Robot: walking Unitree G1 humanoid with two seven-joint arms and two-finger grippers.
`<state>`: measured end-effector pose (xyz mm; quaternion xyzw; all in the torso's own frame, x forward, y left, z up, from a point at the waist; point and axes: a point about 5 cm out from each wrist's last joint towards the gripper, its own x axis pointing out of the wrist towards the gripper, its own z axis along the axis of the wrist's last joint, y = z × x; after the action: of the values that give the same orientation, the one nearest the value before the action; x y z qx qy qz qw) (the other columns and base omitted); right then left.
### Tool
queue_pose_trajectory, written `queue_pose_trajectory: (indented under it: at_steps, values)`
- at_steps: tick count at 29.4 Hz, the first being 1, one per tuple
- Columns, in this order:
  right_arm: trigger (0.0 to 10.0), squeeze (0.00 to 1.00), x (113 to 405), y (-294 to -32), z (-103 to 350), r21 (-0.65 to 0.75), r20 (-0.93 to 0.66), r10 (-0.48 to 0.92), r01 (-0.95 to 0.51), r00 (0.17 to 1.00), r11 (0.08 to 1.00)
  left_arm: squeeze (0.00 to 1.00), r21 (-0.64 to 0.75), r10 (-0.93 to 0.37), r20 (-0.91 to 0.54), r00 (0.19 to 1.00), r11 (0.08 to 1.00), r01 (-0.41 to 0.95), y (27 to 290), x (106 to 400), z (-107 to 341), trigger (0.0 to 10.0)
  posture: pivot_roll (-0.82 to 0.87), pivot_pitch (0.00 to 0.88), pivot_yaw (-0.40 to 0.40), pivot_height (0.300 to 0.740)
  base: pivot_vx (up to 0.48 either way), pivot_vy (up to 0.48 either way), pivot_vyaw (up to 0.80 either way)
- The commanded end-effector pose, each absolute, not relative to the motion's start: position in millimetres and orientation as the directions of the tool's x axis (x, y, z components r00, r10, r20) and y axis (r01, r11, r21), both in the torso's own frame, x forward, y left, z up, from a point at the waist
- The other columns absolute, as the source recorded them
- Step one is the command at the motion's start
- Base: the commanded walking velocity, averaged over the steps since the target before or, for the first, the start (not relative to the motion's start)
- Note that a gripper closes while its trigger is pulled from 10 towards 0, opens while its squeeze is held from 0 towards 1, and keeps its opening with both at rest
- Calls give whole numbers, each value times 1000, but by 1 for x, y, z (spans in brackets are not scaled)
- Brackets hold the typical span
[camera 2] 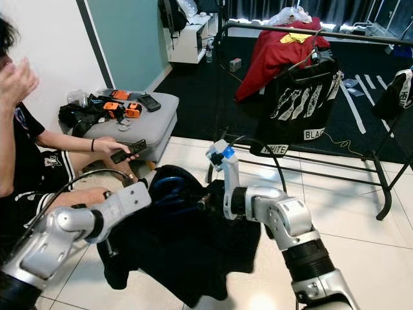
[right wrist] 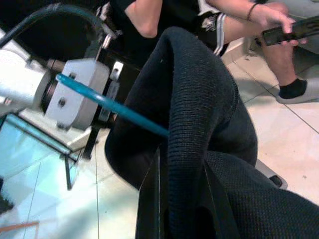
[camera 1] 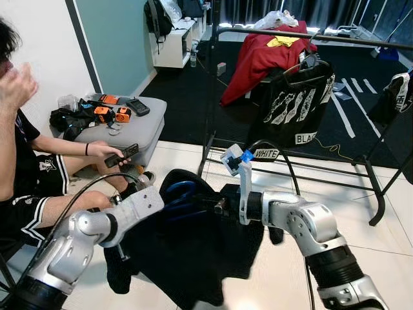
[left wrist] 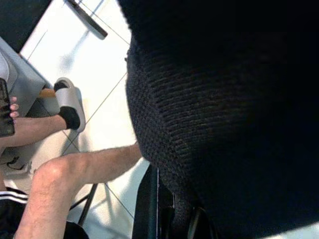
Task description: Hang hanger
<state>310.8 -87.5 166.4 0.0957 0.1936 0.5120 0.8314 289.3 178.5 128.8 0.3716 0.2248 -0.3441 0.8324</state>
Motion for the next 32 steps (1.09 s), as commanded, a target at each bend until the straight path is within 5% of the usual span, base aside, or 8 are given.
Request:
queue_pose_trajectory:
  at_steps: [1, 5, 6, 15, 23, 24, 32]
  values:
    - [10000, 0, 312, -84, 168, 363, -217, 888, -811, 405, 459, 0, 456, -424, -624, 656, 485, 747, 173, 286, 129, 10000, -58, 50, 13, 740, 0, 0, 0]
    - [10000, 4, 310, -85, 167, 371, -218, 894, -814, 391, 446, 0, 456, -413, -628, 660, 492, 741, 175, 286, 129, 10000, -58, 49, 12, 740, 0, 0, 0]
    - [10000, 1000, 307, -88, 167, 374, -224, 902, -822, 370, 430, 0, 459, -398, -630, 666, 501, 734, 179, 286, 129, 10000, -59, 49, 11, 740, 0, 0, 0]
    - [10000, 1000, 285, -140, 182, 224, -258, 951, -947, 170, 230, 0, 490, -334, -627, 704, 533, 690, 205, 287, 137, 10000, -58, 45, 9, 740, 0, 0, 0]
    - [10000, 1000, 296, -189, 220, 112, -214, 946, -956, 245, 273, 0, 483, -444, -615, 651, 441, 757, 192, 284, 145, 10000, -60, 49, 8, 740, 0, 0, 0]
    - [10000, 1000, 297, -201, 241, 77, -141, 960, -964, 244, 256, 0, 494, -501, -607, 617, 370, 787, 185, 283, 150, 10000, -61, 50, 12, 740, 0, 0, 0]
    - [10000, 1000, 297, -233, 249, -1, -246, 932, -962, 265, 274, 0, 489, -556, -564, 610, 371, 790, 186, 284, 161, 10000, -64, 51, 12, 740, 0, 0, 0]
